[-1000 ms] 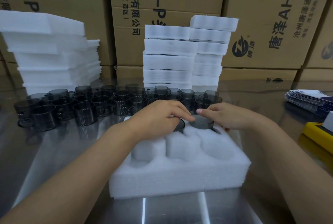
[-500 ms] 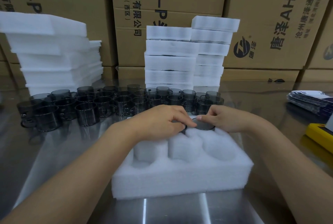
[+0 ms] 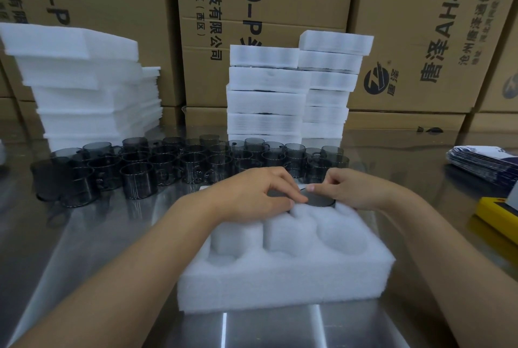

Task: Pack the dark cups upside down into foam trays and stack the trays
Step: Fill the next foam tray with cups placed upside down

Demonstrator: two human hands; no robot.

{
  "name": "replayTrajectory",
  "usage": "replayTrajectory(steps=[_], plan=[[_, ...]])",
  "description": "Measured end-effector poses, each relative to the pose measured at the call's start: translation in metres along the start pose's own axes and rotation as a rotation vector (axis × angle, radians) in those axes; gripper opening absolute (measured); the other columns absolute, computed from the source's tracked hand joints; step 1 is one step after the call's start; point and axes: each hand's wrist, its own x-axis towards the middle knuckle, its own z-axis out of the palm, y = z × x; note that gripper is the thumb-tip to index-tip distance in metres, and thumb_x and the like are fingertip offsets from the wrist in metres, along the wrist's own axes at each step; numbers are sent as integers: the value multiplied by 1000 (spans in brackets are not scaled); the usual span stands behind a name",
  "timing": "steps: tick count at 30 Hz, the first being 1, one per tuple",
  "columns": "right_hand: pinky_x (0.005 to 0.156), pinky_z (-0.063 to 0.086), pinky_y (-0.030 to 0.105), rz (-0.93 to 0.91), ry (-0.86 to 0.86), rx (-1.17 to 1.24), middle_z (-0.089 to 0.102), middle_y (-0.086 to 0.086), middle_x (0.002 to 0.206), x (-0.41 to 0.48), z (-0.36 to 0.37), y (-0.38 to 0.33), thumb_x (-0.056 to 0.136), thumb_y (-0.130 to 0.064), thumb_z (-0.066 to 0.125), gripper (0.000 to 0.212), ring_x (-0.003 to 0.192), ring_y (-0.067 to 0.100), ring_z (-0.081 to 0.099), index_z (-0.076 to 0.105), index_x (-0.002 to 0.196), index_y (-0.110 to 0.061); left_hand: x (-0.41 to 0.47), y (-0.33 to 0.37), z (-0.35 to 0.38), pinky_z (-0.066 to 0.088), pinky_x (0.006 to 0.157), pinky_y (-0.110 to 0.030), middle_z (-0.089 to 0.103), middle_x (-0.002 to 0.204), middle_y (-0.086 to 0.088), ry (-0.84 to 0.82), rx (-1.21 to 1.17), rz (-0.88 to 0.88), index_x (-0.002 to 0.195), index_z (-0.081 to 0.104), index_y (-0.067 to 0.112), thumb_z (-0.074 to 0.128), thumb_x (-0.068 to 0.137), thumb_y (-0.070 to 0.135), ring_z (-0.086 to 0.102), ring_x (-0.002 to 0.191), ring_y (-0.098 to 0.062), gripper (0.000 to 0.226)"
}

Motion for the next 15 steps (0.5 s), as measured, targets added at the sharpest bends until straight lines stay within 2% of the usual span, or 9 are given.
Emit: replayTrajectory(steps=[3,5,6,8,10,12,15], plan=[[38,33,12,14,-15,85,48,-5,54,1,0,6,82,-65,54,52,41,6,42,48,72,-14,-1,-1,2,37,91,-8,56,109,22,29,-38,12,109,73,27,58,94,18,53,101,10,23],[43,40,15,34,51,207,58,-9,52,2,0,10,87,-65,47,53,43,4,52,58,72,-15,-1,-2,2,39,91,-10,57,109,24,37,-63,-3,107,73,30,58,94,21,54,100,11,22],[49,45,20,62,152,304,63,-6,58,4,1,14,91,-61,46,50,47,6,56,62,76,-15,-1,-2,2,39,91,-11,58,109,25,37,-66,-11,106,73,31,57,95,23,53,100,11,22],[69,51,33,133,462,409,67,4,84,10,4,24,96,-46,47,35,66,16,61,59,92,-14,0,-2,2,39,90,-12,57,109,27,36,-65,-22,106,73,33,56,95,24,53,100,12,22],[88,44,36,176,688,310,59,12,117,12,9,33,98,-28,48,23,93,24,56,54,115,-13,-1,-2,2,40,92,-14,58,110,27,37,-69,-24,106,73,33,56,95,23,54,99,12,23],[93,36,31,131,676,205,41,17,137,12,16,39,98,-14,46,39,105,28,50,42,137,-14,-1,-2,3,41,92,-14,58,110,27,38,-77,-29,106,73,34,56,95,22,54,98,12,23],[87,32,26,87,574,183,24,15,145,15,23,46,98,-6,41,59,94,22,46,23,150,-26,-1,-2,3,41,92,-14,57,110,28,38,-73,-31,105,72,35,56,95,21,54,98,13,24]])
